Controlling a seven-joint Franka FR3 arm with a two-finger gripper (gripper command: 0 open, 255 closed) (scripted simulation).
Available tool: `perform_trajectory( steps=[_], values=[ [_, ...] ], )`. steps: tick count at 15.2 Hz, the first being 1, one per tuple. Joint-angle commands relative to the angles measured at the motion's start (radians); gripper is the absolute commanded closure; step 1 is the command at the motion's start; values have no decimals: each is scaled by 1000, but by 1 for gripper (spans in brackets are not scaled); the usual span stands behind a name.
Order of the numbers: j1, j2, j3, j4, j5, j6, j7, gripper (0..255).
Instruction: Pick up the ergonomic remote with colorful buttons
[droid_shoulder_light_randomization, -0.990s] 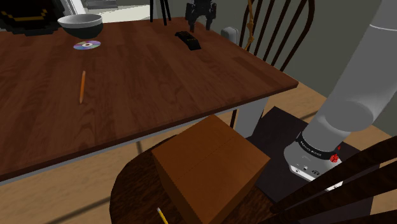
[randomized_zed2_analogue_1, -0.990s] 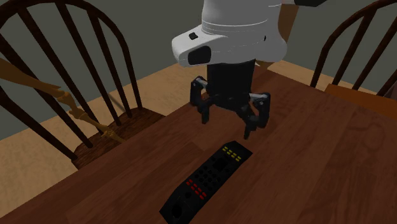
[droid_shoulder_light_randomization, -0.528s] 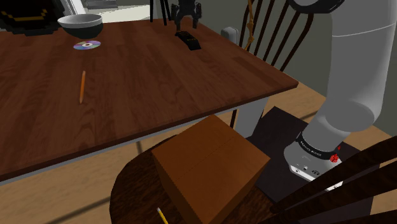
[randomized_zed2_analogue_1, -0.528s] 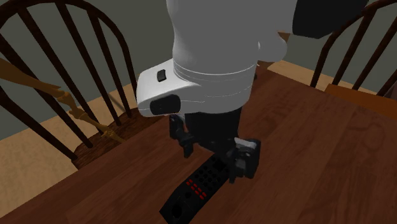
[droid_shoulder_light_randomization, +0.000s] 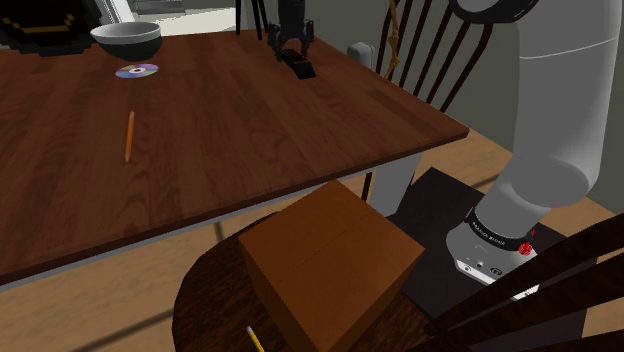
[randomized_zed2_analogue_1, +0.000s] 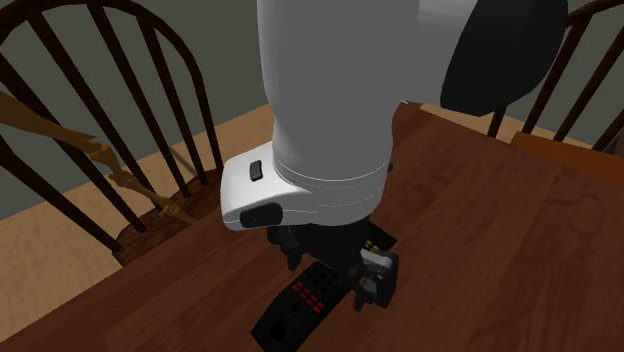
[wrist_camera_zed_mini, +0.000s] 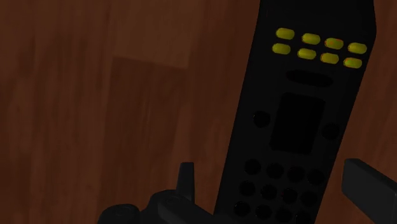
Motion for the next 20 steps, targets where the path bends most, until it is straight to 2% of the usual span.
perform_trajectory(
  steps=[1, 2, 11, 20],
  values=[
    [0, 1, 0, -10, 0, 11, 0, 0],
    [0, -2, 0, -14, 0, 13, 0, 255],
    [0, 1, 0, -9, 0, 11, 0, 255],
    [2, 33, 0, 164, -1, -130, 3, 255]
  ],
)
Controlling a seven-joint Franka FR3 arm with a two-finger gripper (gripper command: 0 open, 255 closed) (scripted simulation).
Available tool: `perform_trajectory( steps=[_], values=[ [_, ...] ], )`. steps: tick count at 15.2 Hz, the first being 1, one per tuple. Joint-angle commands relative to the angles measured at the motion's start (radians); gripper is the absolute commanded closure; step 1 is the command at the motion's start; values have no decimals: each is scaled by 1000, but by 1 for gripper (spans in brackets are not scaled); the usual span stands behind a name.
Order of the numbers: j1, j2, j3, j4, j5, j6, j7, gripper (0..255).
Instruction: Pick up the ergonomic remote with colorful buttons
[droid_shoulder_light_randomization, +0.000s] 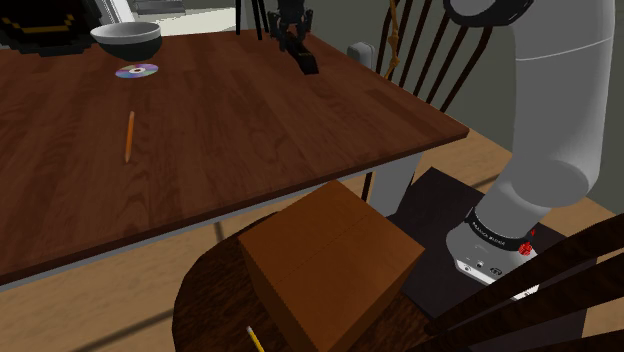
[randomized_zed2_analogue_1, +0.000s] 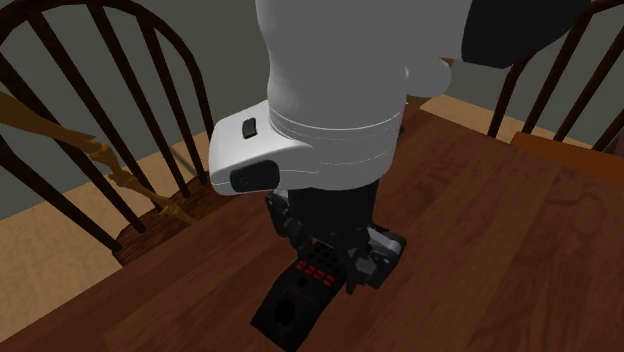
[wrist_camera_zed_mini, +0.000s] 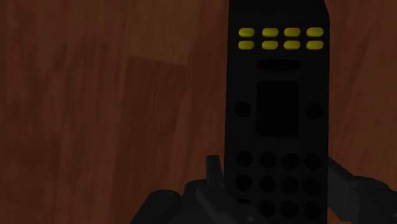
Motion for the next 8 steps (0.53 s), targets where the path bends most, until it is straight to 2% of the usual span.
perform_trajectory(
  steps=[1, 6, 8],
  values=[
    [0, 13, 0, 48, 0, -35, 0, 255],
    [2, 60, 0, 194, -2, -134, 1, 255],
    [2, 62, 0, 199, -2, -137, 1, 255]
  ],
)
